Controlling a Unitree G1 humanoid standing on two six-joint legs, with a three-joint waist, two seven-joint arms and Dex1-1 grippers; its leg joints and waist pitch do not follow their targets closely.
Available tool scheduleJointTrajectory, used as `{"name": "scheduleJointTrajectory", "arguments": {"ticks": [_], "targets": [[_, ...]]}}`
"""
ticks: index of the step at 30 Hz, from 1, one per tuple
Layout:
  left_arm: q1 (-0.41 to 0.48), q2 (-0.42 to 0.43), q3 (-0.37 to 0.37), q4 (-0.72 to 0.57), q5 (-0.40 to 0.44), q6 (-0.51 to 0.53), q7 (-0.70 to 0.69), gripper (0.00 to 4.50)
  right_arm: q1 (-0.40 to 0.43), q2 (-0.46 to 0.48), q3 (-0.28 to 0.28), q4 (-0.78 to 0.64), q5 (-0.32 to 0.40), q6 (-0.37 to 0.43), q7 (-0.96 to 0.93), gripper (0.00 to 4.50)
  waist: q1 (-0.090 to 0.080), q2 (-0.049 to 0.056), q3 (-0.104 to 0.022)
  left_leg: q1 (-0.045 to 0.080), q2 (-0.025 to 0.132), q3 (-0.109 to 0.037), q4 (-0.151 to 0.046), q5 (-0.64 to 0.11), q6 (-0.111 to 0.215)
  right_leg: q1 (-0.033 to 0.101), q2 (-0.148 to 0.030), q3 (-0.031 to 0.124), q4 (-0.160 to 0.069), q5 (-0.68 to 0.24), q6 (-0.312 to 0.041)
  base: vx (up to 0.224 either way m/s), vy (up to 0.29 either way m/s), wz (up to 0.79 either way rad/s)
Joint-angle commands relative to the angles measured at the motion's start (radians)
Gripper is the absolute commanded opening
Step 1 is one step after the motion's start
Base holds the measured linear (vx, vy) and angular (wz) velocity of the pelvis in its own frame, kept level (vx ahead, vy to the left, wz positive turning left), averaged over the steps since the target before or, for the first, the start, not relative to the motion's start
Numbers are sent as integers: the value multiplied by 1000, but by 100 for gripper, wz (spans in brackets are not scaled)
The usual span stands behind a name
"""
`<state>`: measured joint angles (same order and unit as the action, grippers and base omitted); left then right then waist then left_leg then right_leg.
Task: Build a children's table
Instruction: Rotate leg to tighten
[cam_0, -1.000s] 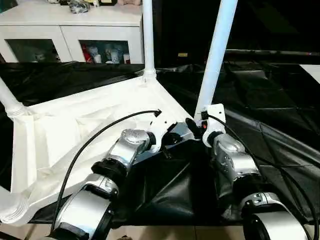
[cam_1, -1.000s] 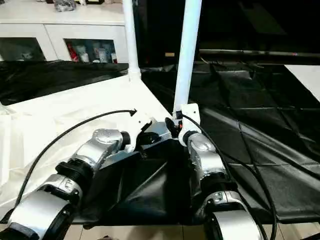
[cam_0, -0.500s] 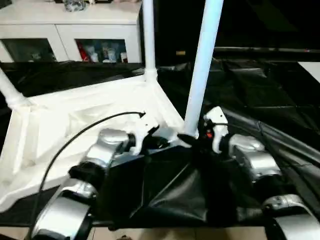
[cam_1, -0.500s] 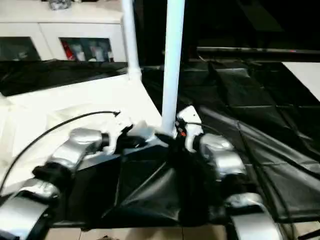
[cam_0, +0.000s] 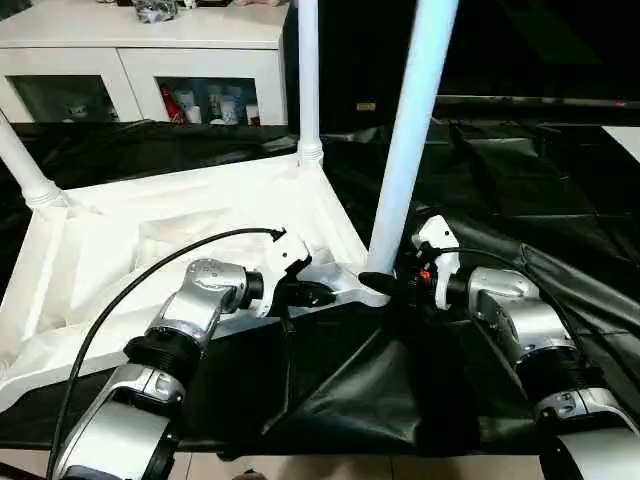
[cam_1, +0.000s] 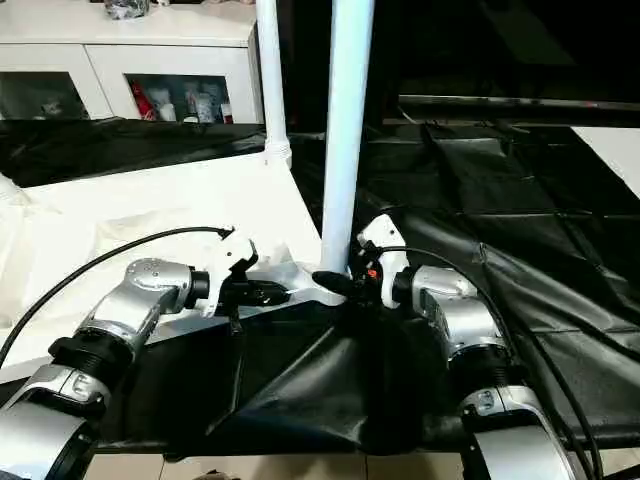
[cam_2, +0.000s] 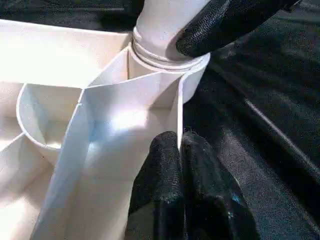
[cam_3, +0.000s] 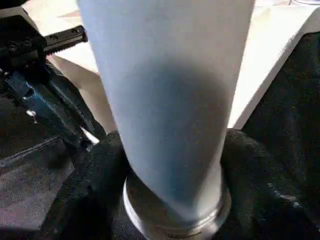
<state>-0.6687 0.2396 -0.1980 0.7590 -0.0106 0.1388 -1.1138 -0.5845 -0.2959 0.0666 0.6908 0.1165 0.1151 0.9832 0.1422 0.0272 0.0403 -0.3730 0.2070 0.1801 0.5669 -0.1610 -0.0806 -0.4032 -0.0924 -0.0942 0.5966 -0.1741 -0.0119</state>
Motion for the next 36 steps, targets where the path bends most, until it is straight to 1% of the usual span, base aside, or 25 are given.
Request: {"name": "scheduleJointTrajectory", "arguments": {"ticks": [1, 5, 7, 8, 9, 11, 12, 14, 15, 16, 18, 19, 20, 23, 24, 25, 26, 27, 28, 31, 32, 33, 34, 35, 36], "targets": [[-3, -25, 35, -22, -51, -11, 16, 0, 21, 10, 24, -5, -12, -5, -8, 260, -4, -17, -64, 11, 26, -1, -52, -175, 73, 53, -59, 46, -64, -196, -205, 0, 0, 0], [-27, -46, 42, 25, -21, -8, 116, 0, 42, 42, 23, -1, -35, 1, -107, 231, -6, -22, -61, 13, 24, -2, -55, -198, 61, 52, -61, 47, -71, -254, -185, 0, 0, 0], [-48, -68, 46, 61, -1, -8, 193, 0, 50, 82, 3, 9, -40, 11, -209, 222, -9, -22, -58, 16, 23, -2, -58, -222, 49, 49, -61, 46, -80, -315, -164, 0, 0, 0], [-62, -83, 50, 82, 7, 3, 239, 0, 51, 107, -13, 18, -43, 20, -279, 218, -11, -25, -56, 15, 23, -2, -60, -227, 45, 48, -62, 48, -82, -332, -157, 0, 0, 0], [-89, -114, 62, 124, 18, 26, 335, 0, 49, 153, -42, 35, -46, 42, -404, 216, -14, -25, -56, 18, 23, -5, -64, -242, 25, 48, -62, 48, -85, -362, -144, 0, 0, 0], [-101, -127, 68, 140, 22, 35, 376, 0, 48, 170, -53, 40, -46, 51, -448, 213, -15, -24, -55, 24, 22, -6, -65, -261, 17, 44, -63, 47, -91, -392, -133, 0, 0, 0], [-137, -168, 77, 189, 32, 48, 487, 0, 37, 230, -84, 50, -37, 80, -571, 212, -16, -22, -55, 23, 21, -5, -65, -263, 18, 44, -62, 49, -91, -389, -131, 0, 0, 0], [-153, -185, 78, 210, 34, 47, 521, 0, 31, 256, -95, 53, -33, 91, -624, 210, -15, -19, -55, 26, 20, -7, -66, -269, 15, 41, -62, 49, -94, -397, -126, 0, 0, 0], [-170, -207, 79, 232, 35, 41, 558, 0, 16, 289, -105, 60, -22, 97, -668, 210, -15, -20, -56, 23, 19, -7, -66, -266, 15, 44, -64, 49, -96, -393, -120, 0, 0, 0], [-170, -207, 79, 232, 35, 41, 558, 0, 16, 289, -105, 60, -22, 97, -668, 210, -14, -20, -56, 23, 19, -7, -66, -266, 15, 44, -64, 49, -96, -390, -118, 0, 0, 0], [-180, -217, 69, 246, 45, 21, 545, 0, 3, 296, -80, 61, -53, 75, -669, 210, -13, -15, -58, 20, 18, -8, -66, -264, 19, 46, -62, 48, -94, -368, -115, 0, 0, 0], [-182, -217, 60, 251, 54, 5, 528, 0, -1, 299, -80, 58, -59, 66, -673, 210, -13, -18, -58, 17, 18, -8, -67, -258, 21, 48, -62, 49, -93, -351, -115, 0, 0, 0], [-180, -215, 46, 252, 64, -20, 506, 0, -2, 302, -89, 52, -50, 55, -670, 210, -13, -15, -58, 17, 18, -9, -67, -260, 21, 48, -62, 48, -93, -349, -115, 0, 0, 0], [-180, -211, 41, 260, 65, -40, 486, 0, 2, 299, -89, 38, -50, 46, -666, 210, -13, -16, -58, 18, 19, -8, -67, -266, 26, 49, -62, 48, -92, -335, -121, 0, 0, 0], [-178, -204, 42, 262, 57, -57, 459, 0, 13, 290, -102, 19, -40, 31, -663, 262, -12, -18, -57, 18, 19, -7, -67, -266, 27, 49, -62, 48, -93, -339, -120, 0, 0, 0], [-178, -201, 43, 264, 54, -64, 449, 0, 17, 286, -108, 13, -33, 26, -663, 276, -11, -17, -57, 20, 19, -7, -67, -269, 27, 47, -64, 48, -95, -350, -119, 0, 0, 0], [-177, -198, 42, 263, 52, -74, 436, 0, 22, 281, -112, 8, -28, 25, -660, 276, -11, -18, -58, 18, 18, -8, -67, -266, 29, 49, -64, 48, -94, -348, -118, 0, 0, 0], [-177, -195, 42, 261, 52, -87, 430, 0, 26, 274, -112, 2, -27, 22, -655, 295, -12, -19, -58, 13, 18, -9, -68, -257, 34, 53, -64, 47, -92, -339, -115, 0, 0, 0], [-177, -193, 43, 261, 50, -101, 425, 0, 32, 266, -111, -5, -38, 13, -658, 310, -13, -19, -59, 15, 19, -9, -68, -256, 34, 52, -63, 48, -91, -335, -116, 0, 0, 0], [-175, -187, 46, 258, 47, -143, 400, 0, 50, 243, -118, -36, -52, -8, -671, 310, -13, -21, -56, 16, 19, -8, -69, -257, 32, 50, -63, 48, -95, -351, -111, 0, 0, 0], [-171, -185, 51, 249, 43, -186, 399, 0, 70, 229, -132, -70, -39, -13, -664, 310, -11, -24, -57, 14, 18, -8, -68, -246, 37, 52, -64, 48, -95, -354, -109, 0, 0, 0], [-169, -186, 59, 245, 35, -191, 394, 0, 82, 222, -136, -91, -33, -15, -654, 310, -10, -25, -57, 14, 18, -7, -67, -240, 40, 52, -64, 48, -94, -350, -107, 0, 0, 0], [-162, -176, 63, 220, 21, -180, 354, 44, 128, 198, -141, -166, -3, 1, -597, 321, -9, -24, -58, 13, 19, -7, -66, -229, 45, 51, -64, 49, -92, -336, -110, 0, 0, 0], [-162, -175, 63, 218, 20, -179, 350, 44, 132, 195, -140, -172, -1, 3, -591, 321, -3, -26, -59, 14, 20, -5, -64, -218, 58, 52, -64, 49, -91, -319, -106, 0, 0, 0], [-148, -160, 59, 182, 10, -157, 304, 56, 182, 161, -130, -245, 22, 15, -521, 321, 0, -29, -60, 9, 20, -7, -63, -196, 69, 59, -64, 49, -86, -285, -113, 0, 0, 0]]}}
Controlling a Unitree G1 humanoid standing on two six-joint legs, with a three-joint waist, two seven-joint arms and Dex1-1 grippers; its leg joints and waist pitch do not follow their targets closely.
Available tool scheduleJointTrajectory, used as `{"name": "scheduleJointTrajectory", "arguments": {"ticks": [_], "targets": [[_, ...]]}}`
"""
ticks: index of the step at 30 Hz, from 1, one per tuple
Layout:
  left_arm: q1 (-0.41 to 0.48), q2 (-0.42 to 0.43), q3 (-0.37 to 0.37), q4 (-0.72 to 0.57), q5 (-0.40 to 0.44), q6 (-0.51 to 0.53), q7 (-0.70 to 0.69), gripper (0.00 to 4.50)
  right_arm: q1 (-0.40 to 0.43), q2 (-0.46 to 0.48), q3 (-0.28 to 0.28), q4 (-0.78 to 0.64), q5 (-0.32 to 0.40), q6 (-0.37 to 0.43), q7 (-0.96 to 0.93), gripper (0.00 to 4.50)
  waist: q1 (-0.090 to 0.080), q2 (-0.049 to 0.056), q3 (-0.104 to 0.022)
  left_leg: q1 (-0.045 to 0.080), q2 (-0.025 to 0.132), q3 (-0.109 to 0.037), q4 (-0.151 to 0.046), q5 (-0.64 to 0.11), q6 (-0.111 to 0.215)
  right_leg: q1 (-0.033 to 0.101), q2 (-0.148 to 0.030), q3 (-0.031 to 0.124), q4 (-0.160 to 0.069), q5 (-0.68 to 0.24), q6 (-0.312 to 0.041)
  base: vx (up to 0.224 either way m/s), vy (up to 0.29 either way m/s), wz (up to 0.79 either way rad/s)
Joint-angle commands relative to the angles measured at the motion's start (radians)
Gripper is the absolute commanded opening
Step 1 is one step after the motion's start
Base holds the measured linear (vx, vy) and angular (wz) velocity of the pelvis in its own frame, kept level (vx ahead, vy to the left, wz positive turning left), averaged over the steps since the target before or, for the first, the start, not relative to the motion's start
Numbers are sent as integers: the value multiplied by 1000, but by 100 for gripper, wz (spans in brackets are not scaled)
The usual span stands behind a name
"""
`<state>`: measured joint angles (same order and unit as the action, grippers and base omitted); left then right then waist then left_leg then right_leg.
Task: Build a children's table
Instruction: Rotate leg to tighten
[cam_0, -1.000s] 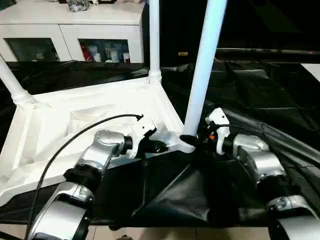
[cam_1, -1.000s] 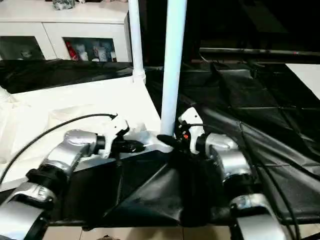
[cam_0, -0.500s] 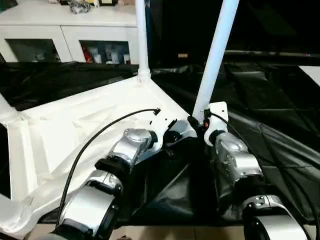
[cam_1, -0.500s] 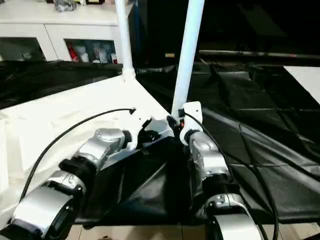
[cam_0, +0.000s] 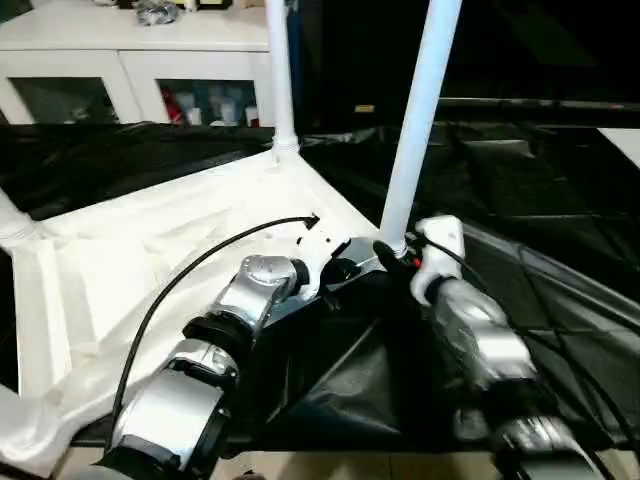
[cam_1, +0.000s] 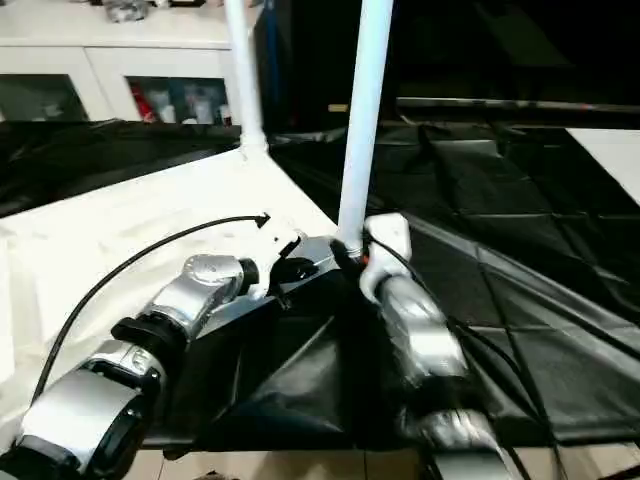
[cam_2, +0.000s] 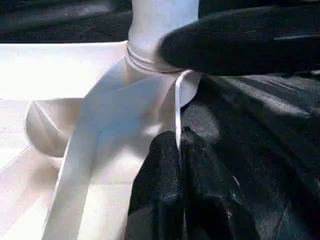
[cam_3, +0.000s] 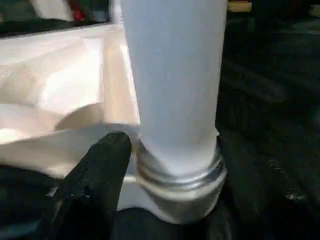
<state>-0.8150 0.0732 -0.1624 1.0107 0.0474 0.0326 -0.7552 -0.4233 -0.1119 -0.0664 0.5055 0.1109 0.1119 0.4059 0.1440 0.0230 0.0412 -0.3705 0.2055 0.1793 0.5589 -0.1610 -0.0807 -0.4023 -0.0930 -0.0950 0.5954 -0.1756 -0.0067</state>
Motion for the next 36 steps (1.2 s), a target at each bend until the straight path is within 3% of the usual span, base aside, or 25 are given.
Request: {"name": "scheduleJointTrajectory", "arguments": {"ticks": [1, 3, 4, 6, 9, 10, 12, 15, 16, 17, 18, 19, 21, 22, 24, 26, 27, 29, 34, 36], "targets": [[6, 12, 21, -86, -52, -41, -74, 55, 40, -37, 10, -86, 33, 22, 83, 321, 5, -22, -63, 7, 26, -7, -54, -188, 75, 57, -68, 51, -81, -262, -130, 0, 0, 0], [35, 37, 15, -156, -61, -18, -104, 75, 97, -90, 28, -158, 55, 48, 167, 321, -2, -20, -65, 3, 30, -8, -51, -166, 80, 56, -61, 49, -66, -165, -170, 0, 0, 0], [53, 53, 15, -202, -67, -3, -118, 98, 124, -119, 34, -192, 71, 65, 215, 321, -4, -20, -65, 1, 30, -9, -51, -165, 83, 58, -60, 48, -64, -147, -177, 0, 0, 0], [75, 75, 16, -260, -77, 24, -137, 101, 149, -146, 41, -225, 92, 86, 266, 321, -8, -23, -64, -2, 30, -6, -47, -157, 104, 59, -60, 49, -58, -102, -198, 0, 0, 0], [143, 144, 20, -441, -118, 137, -205, 135, 181, -195, 68, -295, 140, 128, 377, 321, -13, -28, -64, -1, 32, -5, -45, -144, 112, 60, -62, 48, -52, -82, -220, 0, 0, 0], [165, 170, 16, -499, -130, 181, -232, 142, 180, -201, 78, -311, 149, 137, 398, 321, -18, -27, -61, 1, 29, -3, -45, -154, 113, 55, -59, 48, -57, -110, -220, 0, 0, 0], [245, 261, 5, -676, -169, 304, -315, 142, 164, -190, 101, -347, 166, 171, 415, 321, -26, -36, -57, -1, 32, -5, -51, -164, 94, 57, -62, 48, -56, -169, -214, 0, 0, 0], [310, 330, -4, -802, -205, 387, -365, 175, 144, -162, 115, -348, 166, 183, 401, 321, -28, -31, -53, 11, 36, -5, -55, -205, 60, 45, -61, 52, -58, -232, -206, 0, 0, 0], [363, 379, -13, -895, -229, 443, -393, 175, 122, -130, 123, -332, 161, 175, 380, 321, -28, -43, -49, 10, 35, -5, -60, -218, 51, 43, -60, 51, -63, -267, -195, 0, 0, 0], [393, 403, -18, -946, -242, 472, -404, 178, 114, -115, 128, -326, 159, 170, 370, 321, -26, -38, -50, 12, 38, -8, -62, -226, 38, 44, -65, 53, -57, -274, -197, 0, 0, 0], [422, 423, -19, -998, -256, 508, -403, 184, 99, -93, 129, -310, 155, 164, 350, 321, -32, -37, -43, 17, 37, -6, -68, -268, 16, 35, -59, 55, -65, -322, -183, 0, 0, 0], [453, 441, -19, -1052, -270, 544, -398, 196, 74, -62, 131, -275, 143, 146, 322, 321, -31, -35, -42, 20, 37, -6, -69, -278, 11, 32, -58, 56, -67, -327, -181, 0, 0, 0], [478, 453, -16, -1102, -281, 581, -390, 212, 63, -46, 133, -260, 137, 139, 306, 321, -28, -42, -41, 23, 35, -4, -70, -290, -3, 30, -56, 56, -69, -327, -177, 0, 0, 0], [498, 462, -14, -1133, -279, 604, -380, 224, 42, -23, 132, -227, 128, 120, 283, 321, -23, -38, -41, 29, 36, -4, -70, -297, -15, 27, -57, 59, -67, -313, -177, 0, 0, 0], [570, 492, -7, -1241, -276, 688, -348, 229, -44, 51, 138, -88, 88, 44, 195, 321, -29, -39, -40, 14, 34, -11, -78, -308, -41, 37, -61, 56, -59, -307, -176, 0, 0, 0], [611, 509, -2, -1305, -276, 741, -319, 265, -105, 96, 133, 10, 78, 5, 154, 321, -33, -30, -39, 19, 30, -11, -76, -330, -49, 35, -59, 57, -63, -317, -175, 0, 0, 0], [623, 515, -1, -1330, -280, 761, -305, 269, -121, 107, 130, 36, 74, -6, 140, 321, -35, -31, -40, 23, 32, -10, -74, -334, -53, 32, -59, 59, -63, -310, -177, 0, 0, 0], [646, 520, 0, -1364, -272, 801, -269, 273, -171, 136, 104, 111, 84, -28, 97, 321, -34, -34, -41, 26, 30, -8, -72, -322, -51, 33, -55, 60, -60, -274, -180, 0, 0, 0], [707, 503, 18, -1422, -228, 858, -159, 327, -275, 179, 16, 285, 124, -110, -12, 321, -32, -36, -43, 21, 28, -9, -71, -302, -54, 39, -51, 59, -53, -250, -164, 0, 0, 0], [743, 496, 32, -1456, -205, 876, -107, 352, -320, 175, -24, 372, 128, -159, -83, 321, -34, -45, -43, 20, 27, -7, -68, -295, -50, 38, -50, 58, -51, -233, -163, 0, 0, 0]]}}
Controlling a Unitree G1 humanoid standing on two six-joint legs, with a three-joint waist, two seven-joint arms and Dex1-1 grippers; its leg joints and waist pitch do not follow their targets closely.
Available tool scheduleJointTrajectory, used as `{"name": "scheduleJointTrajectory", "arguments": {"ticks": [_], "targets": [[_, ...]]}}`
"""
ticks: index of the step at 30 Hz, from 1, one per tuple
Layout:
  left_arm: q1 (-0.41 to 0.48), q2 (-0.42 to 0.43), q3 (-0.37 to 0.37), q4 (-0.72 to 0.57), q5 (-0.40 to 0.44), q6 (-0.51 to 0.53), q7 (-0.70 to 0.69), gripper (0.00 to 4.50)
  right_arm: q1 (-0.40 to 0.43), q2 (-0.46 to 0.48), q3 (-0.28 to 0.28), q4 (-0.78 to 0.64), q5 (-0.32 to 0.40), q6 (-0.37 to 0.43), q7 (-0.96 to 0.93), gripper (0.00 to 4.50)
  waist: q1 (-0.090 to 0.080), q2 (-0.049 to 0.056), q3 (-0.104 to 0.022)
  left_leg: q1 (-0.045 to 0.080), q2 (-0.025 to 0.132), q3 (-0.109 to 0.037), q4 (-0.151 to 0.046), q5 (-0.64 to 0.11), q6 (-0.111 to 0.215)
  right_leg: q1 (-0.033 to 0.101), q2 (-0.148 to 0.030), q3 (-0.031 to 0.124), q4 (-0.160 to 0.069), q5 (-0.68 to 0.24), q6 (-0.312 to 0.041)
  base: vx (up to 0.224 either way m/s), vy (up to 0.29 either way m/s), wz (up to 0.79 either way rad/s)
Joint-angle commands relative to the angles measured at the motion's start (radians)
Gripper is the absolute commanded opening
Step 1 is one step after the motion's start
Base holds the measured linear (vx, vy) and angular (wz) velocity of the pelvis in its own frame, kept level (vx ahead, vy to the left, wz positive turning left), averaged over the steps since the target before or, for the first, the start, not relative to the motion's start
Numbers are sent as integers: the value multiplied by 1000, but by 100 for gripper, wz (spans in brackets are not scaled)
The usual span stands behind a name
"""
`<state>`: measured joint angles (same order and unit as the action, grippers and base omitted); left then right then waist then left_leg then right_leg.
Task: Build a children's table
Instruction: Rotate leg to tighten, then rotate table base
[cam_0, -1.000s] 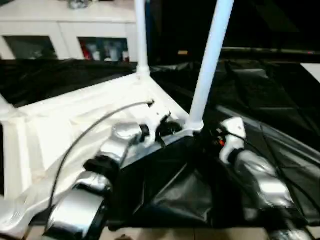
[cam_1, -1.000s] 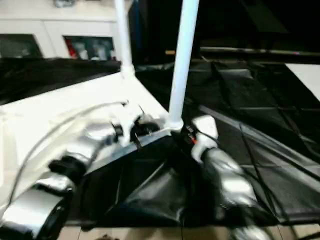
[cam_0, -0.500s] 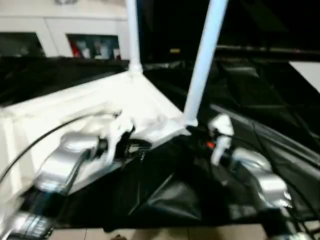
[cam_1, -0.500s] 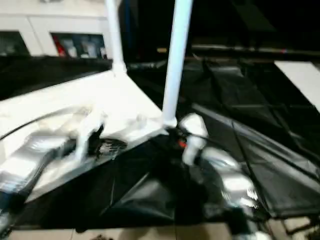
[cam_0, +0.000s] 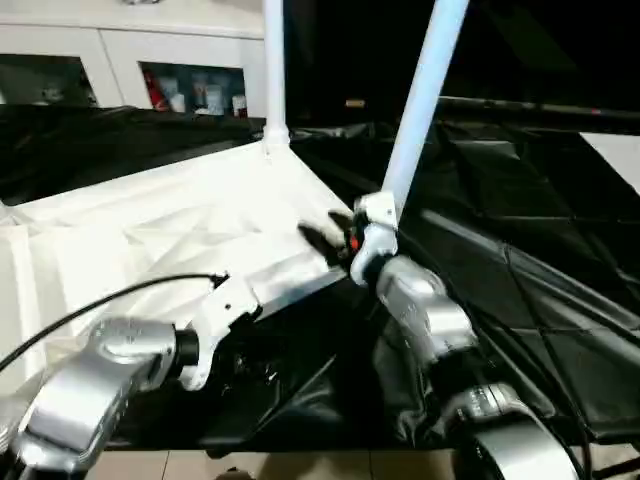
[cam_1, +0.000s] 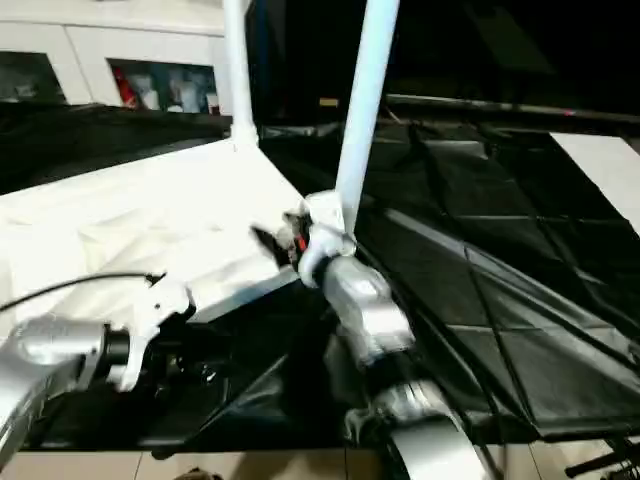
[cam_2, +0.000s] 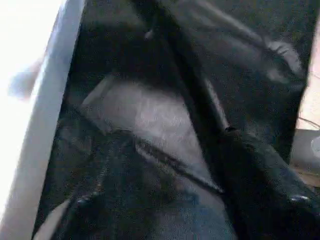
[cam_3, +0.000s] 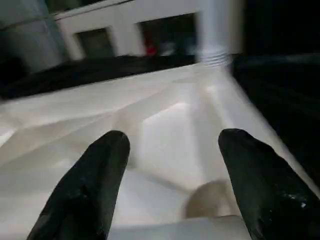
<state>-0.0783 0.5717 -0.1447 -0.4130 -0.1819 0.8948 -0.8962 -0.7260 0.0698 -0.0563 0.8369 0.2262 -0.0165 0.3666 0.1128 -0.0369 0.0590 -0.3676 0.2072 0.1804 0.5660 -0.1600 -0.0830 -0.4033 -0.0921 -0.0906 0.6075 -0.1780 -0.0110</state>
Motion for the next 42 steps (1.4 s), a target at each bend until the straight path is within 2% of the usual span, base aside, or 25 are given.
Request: {"name": "scheduleJointTrajectory", "arguments": {"ticks": [1, 2, 4, 5, 6, 9, 13, 16, 17, 18, 19, 20, 25, 26, 28, 29, 31, 32, 34, 35, 37, 38, 40, 41, 42], "targets": [[9, -3, 15, -34, 27, 14, 38, 358, -20, -7, -36, 46, 13, -33, -47, 321, -3, 16, -62, 16, 25, -9, -75, -293, -47, 41, -50, 53, -61, -230, -157, 0, 0, 0], [28, -7, 24, -48, 41, 14, 65, 358, -41, -14, -63, 82, 21, -54, -92, 321, 0, 18, -62, 17, 24, -8, -74, -293, -45, 40, -50, 53, -63, -231, -154, 0, 0, 0], [55, -24, 50, -75, 47, 25, 125, 385, -86, -36, -115, 158, 41, -87, -182, 321, -3, 11, -61, 18, 25, -8, -73, -313, -47, 37, -51, 53, -62, -254, -150, 0, 0, 0], [57, -24, 51, -76, 47, 24, 128, 385, -89, -37, -119, 164, 42, -90, -187, 321, 3, 14, -59, 24, 24, -6, -72, -332, -50, 30, -49, 53, -68, -278, -143, 0, 0, 0], [68, -30, 58, -82, 52, 21, 153, 405, -111, -58, -149, 204, 50, -109, -231, 321, 4, 9, -59, 25, 24, -5, -71, -343, -49, 29, -49, 53, -69, -291, -139, 0, 0, 0], [96, -33, 58, -86, 78, -17, 196, 424, -141, -100, -190, 264, 53, -147, -299, 321, 20, 12, -59, 27, 24, -8, -72, -379, -57, 25, -47, 52, -71, -315, -117, 0, 0, 0], [112, -51, 58, -85, 91, -80, 232, 447, -182, -175, -226, 334, 56, -190, -349, 321, 32, 8, -58, 35, 22, -5, -67, -415, -56, 18, -46, 52, -78, -350, -110, 0, 0, 0], [117, -60, 52, -83, 98, -122, 249, 447, -213, -237, -236, 373, 44, -206, -354, 321, 42, 3, -60, 27, 21, -6, -66, -405, -53, 23, -47, 50, -76, -353, -97, 0, 0, 0], [117, -60, 52, -83, 98, -122, 249, 447, -213, -237, -236, 373, 44, -206, -354, 321, 42, 1, -61, 21, 20, -8, -66, -390, -51, 29, -47, 49, -74, -350, -94, 0, 0, 0], [136, -71, 68, -88, 79, -143, 248, 447, -239, -306, -242, 396, 31, -205, -345, 321, 39, 13, -62, 19, 20, -9, -64, -384, -55, 29, -46, 49, -72, -340, -95, 0, 0, 0], [136, -71, 68, -88, 79, -143, 248, 447, -239, -306, -242, 396, 31, -205, -345, 321, 39, 13, -62, 19, 20, -9, -64, -384, -55, 29, -46, 49, -72, -340, -95, 0, 0, 0], [144, -76, 76, -92, 70, -146, 246, 447, -245, -324, -241, 401, 27, -203, -342, 321, 39, 5, -62, 16, 17, -6, -60, -375, -50, 30, -43, 48, -71, -327, -96, 0, 0, 0], [254, -104, 169, -148, -39, -196, 194, 447, -275, -412, -218, 435, -8, -187, -274, 321, 22, 0, -65, 1, 15, -7, -54, -339, -33, 39, -41, 44, -65, -282, -118, 0, 0, 0], [266, -104, 180, -151, -48, -202, 191, 447, -277, -414, -215, 438, -10, -184, -259, 321, 18, -8, -65, 0, 14, -5, -52, -330, -25, 38, -39, 44, -64, -277, -123, 0, 0, 0], [349, -109, 278, -183, -111, -236, 161, 447, -280, -418, -199, 442, -16, -173, -158, 321, 15, -10, -67, -6, 13, -5, -49, -314, -9, 41, -40, 45, -62, -261, -132, 0, 0, 0], [376, -111, 314, -188, -131, -247, 148, 447, -277, -415, -193, 442, -17, -166, -119, 321, 8, -5, -67, -9, 16, -8, -51, -302, -2, 42, -39, 44, -61, -243, -139, 0, 0, 0], [425, -102, 382, -191, -169, -263, 109, 447, -258, -401, -163, 428, -27, -156, -22, 321, -2, -11, -68, -10, 15, -6, -47, -295, 14, 40, -35, 43, -60, -227, -149, 0, 0, 0], [425, -102, 382, -191, -169, -263, 109, 447, -258, -401, -163, 428, -27, -156, -22, 321, -9, -7, -63, -13, 18, -7, -50, -300, 21, 40, -34, 43, -61, -237, -155, 0, 0, 0], [484, -76, 520, -165, -249, -271, 49, 447, -180, -380, -90, 388, -74, -127, 85, 321, -10, -3, -59, -8, 17, -7, -50, -329, 22, 35, -35, 44, -67, -272, -161, 0, 0, 0], [484, -76, 520, -165, -249, -271, 49, 447, -180, -380, -90, 388, -74, -127, 85, 321, -10, 10, -57, -5, 19, -8, -54, -352, 17, 32, -33, 46, -73, -288, -159, 0, 0, 0], [497, -53, 594, -124, -282, -278, 19, 447, -109, -364, -55, 355, -102, -123, 89, 321, -10, 17, -56, 3, 21, -11, -56, -395, -1, 28, -32, 46, -73, -303, -164, 0, 0, 0], [498, -45, 612, -113, -291, -280, 13, 447, -89, -359, -52, 343, -105, -125, 89, 321, -8, 26, -56, 8, 21, -11, -57, -419, -8, 25, -31, 47, -79, -304, -164, 0, 0, 0], [477, -20, 673, -58, -312, -297, 3, 447, -14, -341, -45, 276, -100, -123, 82, 321, -1, 35, -53, 13, 20, -15, -59, -460, -19, 24, -31, 47, -79, -327, -160, 0, 0, 0], [441, -16, 699, -19, -315, -311, 23, 447, 31, -332, -44, 220, -88, -106, 83, 321, 1, 30, -53, 12, 20, -17, -61, -463, -18, 28, -30, 48, -78, -333, -156, 0, 0, 0], [400, -18, 708, 12, -318, -325, 43, 447, 65, -326, -45, 169, -76, -84, 82, 321, 10, 35, -54, 19, 21, -16, -60, -469, -18, 23, -34, 50, -79, -343, -153, 0, 0, 0]]}}
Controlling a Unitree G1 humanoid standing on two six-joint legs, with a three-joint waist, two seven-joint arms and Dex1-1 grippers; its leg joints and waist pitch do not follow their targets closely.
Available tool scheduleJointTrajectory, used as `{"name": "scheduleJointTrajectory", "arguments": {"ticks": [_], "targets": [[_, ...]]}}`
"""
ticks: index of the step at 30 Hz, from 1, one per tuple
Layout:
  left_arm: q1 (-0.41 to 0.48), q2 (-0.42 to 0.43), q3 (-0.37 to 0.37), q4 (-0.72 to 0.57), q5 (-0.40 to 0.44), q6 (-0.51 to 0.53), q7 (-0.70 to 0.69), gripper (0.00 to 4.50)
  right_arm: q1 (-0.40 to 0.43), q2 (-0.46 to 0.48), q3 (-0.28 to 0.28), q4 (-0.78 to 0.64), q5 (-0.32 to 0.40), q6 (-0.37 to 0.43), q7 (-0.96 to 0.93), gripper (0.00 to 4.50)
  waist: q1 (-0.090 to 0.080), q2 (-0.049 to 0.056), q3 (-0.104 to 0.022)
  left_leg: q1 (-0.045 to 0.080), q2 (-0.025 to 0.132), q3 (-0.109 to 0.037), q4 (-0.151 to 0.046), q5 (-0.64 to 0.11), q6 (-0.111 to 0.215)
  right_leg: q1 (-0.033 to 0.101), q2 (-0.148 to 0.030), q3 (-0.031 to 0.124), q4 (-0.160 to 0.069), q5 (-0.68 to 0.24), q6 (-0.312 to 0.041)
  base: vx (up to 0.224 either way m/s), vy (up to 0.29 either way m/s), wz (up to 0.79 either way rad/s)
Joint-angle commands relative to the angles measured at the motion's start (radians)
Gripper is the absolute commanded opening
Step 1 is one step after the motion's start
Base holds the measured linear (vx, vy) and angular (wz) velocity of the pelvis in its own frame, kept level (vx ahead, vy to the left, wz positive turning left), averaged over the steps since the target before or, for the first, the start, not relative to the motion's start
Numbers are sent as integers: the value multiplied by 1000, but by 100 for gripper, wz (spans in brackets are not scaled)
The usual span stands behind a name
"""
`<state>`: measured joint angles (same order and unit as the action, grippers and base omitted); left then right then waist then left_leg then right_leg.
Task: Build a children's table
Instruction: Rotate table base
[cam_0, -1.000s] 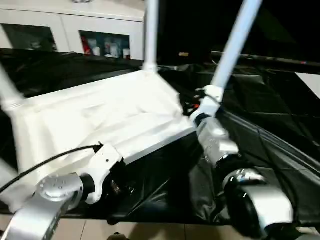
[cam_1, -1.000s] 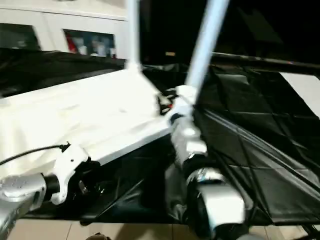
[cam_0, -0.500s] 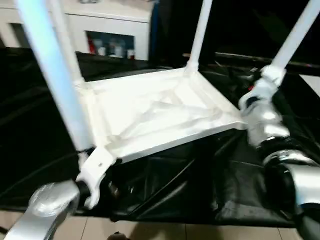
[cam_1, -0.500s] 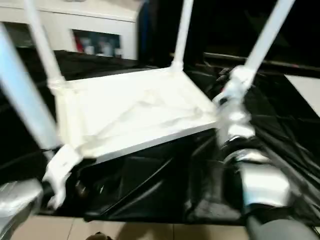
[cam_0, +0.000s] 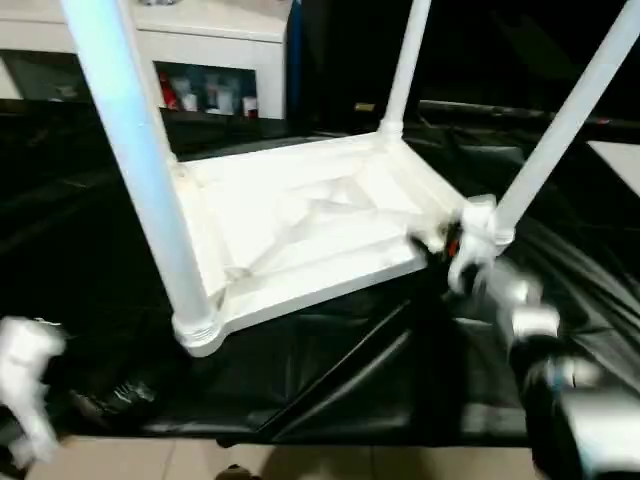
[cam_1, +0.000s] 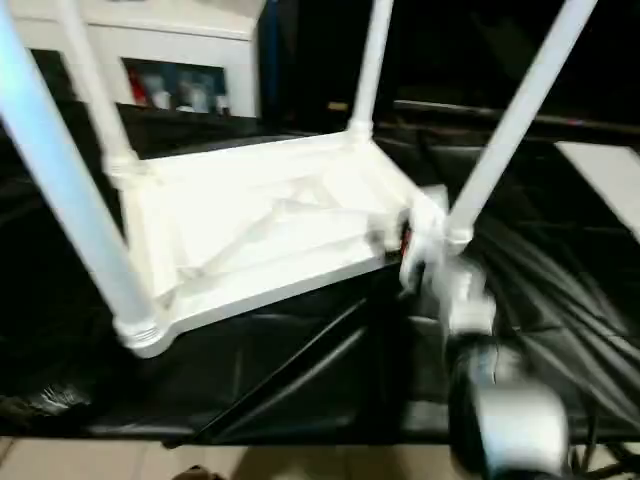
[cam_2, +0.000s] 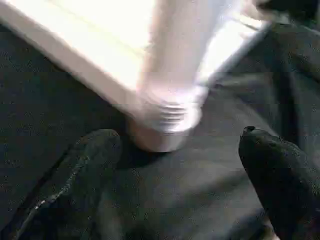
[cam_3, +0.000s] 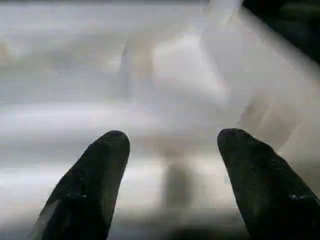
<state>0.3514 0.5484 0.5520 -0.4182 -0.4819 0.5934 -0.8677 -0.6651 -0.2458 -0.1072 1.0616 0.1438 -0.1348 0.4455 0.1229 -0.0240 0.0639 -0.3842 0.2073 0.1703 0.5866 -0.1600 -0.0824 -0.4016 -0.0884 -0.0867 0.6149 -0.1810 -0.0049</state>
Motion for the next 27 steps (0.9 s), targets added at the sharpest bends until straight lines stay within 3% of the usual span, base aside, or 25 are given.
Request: {"name": "scheduleJointTrajectory", "arguments": {"ticks": [1, 2, 4, 5, 6, 7, 8, 9, 11, 12, 14, 15, 16, 17, 20, 21, 22, 24, 25, 26, 27], "targets": [[-88, -6, 3, 46, -25, -39, 39, 447, 36, -4, 2, -116, 19, 67, -10, 321, -1, 26, -55, 35, 19, -8, -83, -470, -19, 24, -35, 46, -88, -351, -151, 0, 0, 0], [-128, -19, -10, 61, -39, -42, 47, 447, 53, 1, -1, -143, 24, 88, -23, 321, 7, 45, -54, 40, 19, -11, -84, -491, -31, 21, -40, 48, -90, -385, -146, 0, 0, 0], [-182, -38, -36, 85, -56, -53, 54, 447, 82, 2, 0, -182, 7, 129, -74, 321, 6, 41, -51, 37, 21, -14, -88, -514, -44, 25, -44, 45, -94, -412, -142, 0, 0, 0], [-224, -55, -62, 100, -63, -55, 56, 447, 98, 1, 2, -201, -15, 162, -125, 321, 6, 39, -48, 35, 18, -19, -92, -533, -57, 32, -47, 41, -99, -475, -116, 0, 0, 0], [-270, -74, -89, 119, -70, -56, 59, 447, 114, 1, -2, -225, -30, 197, -171, 321, 11, 43, -51, 49, 15, -15, -87, -548, -61, 23, -50, 42, -107, -517, -102, 0, 0, 0], [-308, -89, -120, 134, -85, -45, 41, 447, 121, 4, -14, -235, -29, 207, -197, 321, 9, 41, -47, 53, 14, -15, -85, -558, -61, 18, -51, 43, -113, -542, -93, 0, 0, 0], [-317, -92, -129, 137, -89, -43, 36, 447, 123, 5, -18, -237, -28, 208, -203, 321, 9, 32, -46, 56, 12, -15, -85, -560, -58, 18, -51, 40, -117, -575, -82, 0, 0, 0], [-331, -97, -141, 143, -95, -38, 28, 447, 125, 6, -23, -240, -27, 210, -212, 321, 12, 38, -47, 63, 12, -17, -81, -573, -59, 13, -54, 36, -126, -625, -67, 0, 0, 0], [-385, -108, -192, 183, -91, -32, -3, 447, 152, 10, -32, -311, -24, 234, -240, 321, 8, 39, -44, 58, 11, -21, -84, -583, -60, 19, -53, 30, -129, -643, -53, 0, 0, 0], [-421, -114, -221, 220, -79, -39, -13, 447, 167, 14, -44, -375, -12, 249, -249, 321, 11, 41, -47, 69, 8, -21, -82, -590, -58, 13, -50, 27, -137, -657, -35, 0, 0, 0], [-438, -117, -238, 240, -82, -48, -15, 447, 172, 14, -51, -410, -5, 268, -261, 321, 6, 38, -46, 65, 7, -23, -83, -592, -59, 19, -50, 21, -138, -665, -29, 0, 0, 0], [-452, -125, -249, 252, -74, -61, -11, 447, 173, 12, -52, -419, -2, 282, -263, 321, 1, 37, -50, 43, 10, -30, -91, -574, -61, 40, -56, 14, -130, -656, -20, 0, 0, 0], [-467, -129, -263, 266, -70, -65, -12, 447, 175, 7, -50, -425, -6, 296, -272, 321, -3, 30, -50, 41, 11, -30, -93, -566, -59, 41, -56, 13, -132, -656, -16, -14, 27, -18], [-478, -131, -272, 277, -68, -67, -13, 447, 175, 4, -48, -426, -9, 305, -279, 321, -5, 37, -50, 48, 10, -30, -92, -566, -59, 37, -56, 12, -134, -643, -20, 0, 0, 0], [-510, -130, -308, 318, -29, -100, -12, 447, 168, 2, -47, -403, -14, 322, -295, 321, -12, 33, -52, 48, 10, -29, -95, -547, -53, 36, -57, 13, -135, -600, -34, 0, 0, 0], [-544, -136, -332, 335, -33, -99, -23, 447, 148, 7, -35, -362, -25, 302, -285, 321, -16, 42, -53, 52, 9, -28, -92, -548, -52, 34, -59, 13, -134, -594, -42, 0, 0, 0], [-544, -136, -332, 335, -33, -99, -23, 447, 148, 7, -35, -362, -25, 302, -285, 321, -18, 40, -53, 56, 9, -26, -91, -554, -50, 30, -57, 13, -136, -591, -47, 0, 0, 0], [-579, -145, -360, 311, -78, -67, -53, 447, 107, 22, -18, -289, -36, 273, -256, 321, -19, 39, -53, 58, 12, -26, -91, -567, -50, 30, -58, 11, -134, -572, -64, 0, 0, 0], [-582, -144, -367, 304, -87, -57, -60, 447, 98, 25, -15, -276, -38, 269, -250, 321, -19, 44, -53, 62, 13, -24, -89, -579, -51, 27, -57, 12, -135, -557, -77, 0, 0, 0], [-594, -136, -400, 271, -126, -13, -98, 447, 57, 40, -3, -215, -48, 256, -233, 321, -20, 40, -55, 62, 14, -25, -89, -582, -52, 28, -59, 14, -126, -534, -97, 0, 0, 0], [-600, -129, -424, 248, -150, 16, -125, 447, 26, 51, 2, -169, -53, 246, -229, 321, -20, 42, -55, 54, 16, -27, -94, -574, -51, 37, -59, 15, -119, -513, -110, 0, 0, 0]]}}
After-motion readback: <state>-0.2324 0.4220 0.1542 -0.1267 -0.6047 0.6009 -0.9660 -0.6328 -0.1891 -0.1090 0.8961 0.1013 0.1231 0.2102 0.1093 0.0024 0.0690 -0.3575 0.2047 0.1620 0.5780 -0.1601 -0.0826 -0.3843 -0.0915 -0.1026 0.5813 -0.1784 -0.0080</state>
